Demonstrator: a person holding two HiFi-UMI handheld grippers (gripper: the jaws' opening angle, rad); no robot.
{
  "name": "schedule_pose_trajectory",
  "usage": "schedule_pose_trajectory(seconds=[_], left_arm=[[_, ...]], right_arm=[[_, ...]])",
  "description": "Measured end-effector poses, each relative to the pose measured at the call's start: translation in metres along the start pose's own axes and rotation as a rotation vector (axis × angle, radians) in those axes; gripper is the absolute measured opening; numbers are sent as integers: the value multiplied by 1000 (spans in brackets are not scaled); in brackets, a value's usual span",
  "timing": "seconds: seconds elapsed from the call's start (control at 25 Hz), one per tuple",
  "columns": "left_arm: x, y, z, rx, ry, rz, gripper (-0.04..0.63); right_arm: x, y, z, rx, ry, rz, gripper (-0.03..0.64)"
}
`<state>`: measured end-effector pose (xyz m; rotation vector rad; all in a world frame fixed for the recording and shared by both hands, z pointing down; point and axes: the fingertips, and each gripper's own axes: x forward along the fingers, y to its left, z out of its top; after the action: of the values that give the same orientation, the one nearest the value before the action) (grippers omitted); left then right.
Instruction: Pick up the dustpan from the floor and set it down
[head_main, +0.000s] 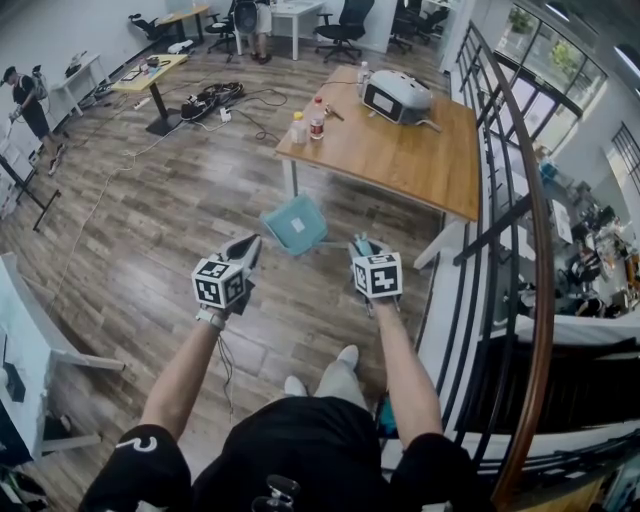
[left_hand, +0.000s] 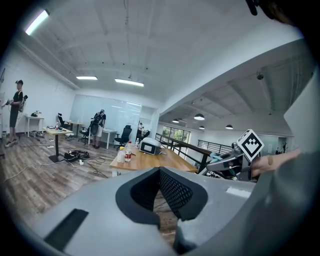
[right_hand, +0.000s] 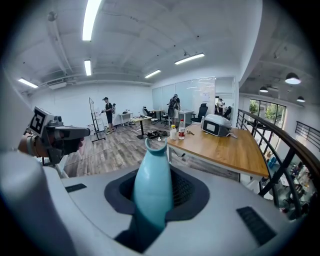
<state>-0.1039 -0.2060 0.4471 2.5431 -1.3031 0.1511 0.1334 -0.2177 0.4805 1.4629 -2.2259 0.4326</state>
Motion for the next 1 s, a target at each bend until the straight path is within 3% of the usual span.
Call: schedule_pose_trajectory(seconds=[1.0], left_arm=[[32, 4, -65, -68, 116, 7, -2]], right_arm=[[34, -30, -74, 26, 144, -4, 84]])
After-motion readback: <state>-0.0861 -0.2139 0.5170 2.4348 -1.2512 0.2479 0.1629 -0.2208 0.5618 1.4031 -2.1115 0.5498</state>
